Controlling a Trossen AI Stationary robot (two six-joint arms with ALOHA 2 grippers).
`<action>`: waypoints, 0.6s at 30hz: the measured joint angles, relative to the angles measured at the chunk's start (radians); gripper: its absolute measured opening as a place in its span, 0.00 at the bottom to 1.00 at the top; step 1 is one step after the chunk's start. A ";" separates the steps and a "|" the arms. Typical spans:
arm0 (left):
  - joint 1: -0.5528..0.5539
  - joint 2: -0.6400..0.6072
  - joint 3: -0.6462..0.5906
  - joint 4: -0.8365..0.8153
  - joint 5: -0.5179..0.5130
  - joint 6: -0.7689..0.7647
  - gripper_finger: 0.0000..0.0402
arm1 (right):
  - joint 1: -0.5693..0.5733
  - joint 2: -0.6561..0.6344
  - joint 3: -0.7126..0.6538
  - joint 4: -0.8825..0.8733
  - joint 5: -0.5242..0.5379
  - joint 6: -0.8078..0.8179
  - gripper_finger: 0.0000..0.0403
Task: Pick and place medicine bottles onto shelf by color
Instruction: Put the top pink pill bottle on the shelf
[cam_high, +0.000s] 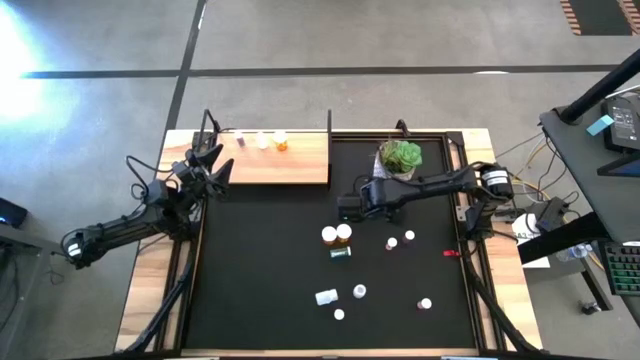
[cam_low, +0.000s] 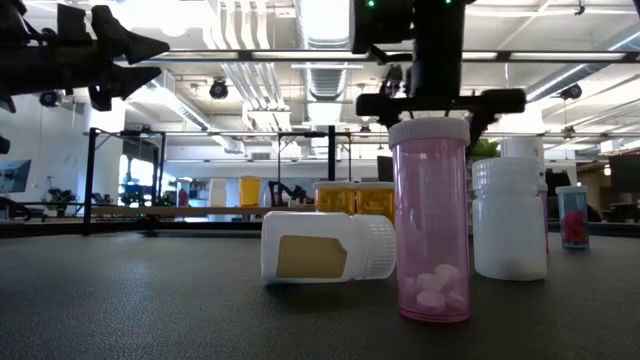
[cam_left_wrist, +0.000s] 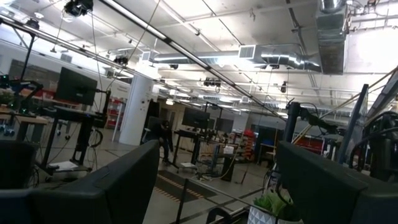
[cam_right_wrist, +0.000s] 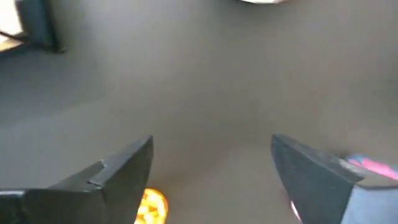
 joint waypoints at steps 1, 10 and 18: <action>0.000 0.000 0.000 0.000 0.000 0.000 0.76 | 0.002 0.000 -0.001 -0.017 -0.017 0.041 0.83; 0.000 0.000 0.000 0.000 0.000 0.000 0.76 | 0.060 -0.002 -0.002 -0.093 -0.092 0.247 0.95; 0.000 0.000 0.000 0.000 0.000 0.000 0.76 | 0.157 -0.014 -0.002 -0.236 -0.093 0.565 0.95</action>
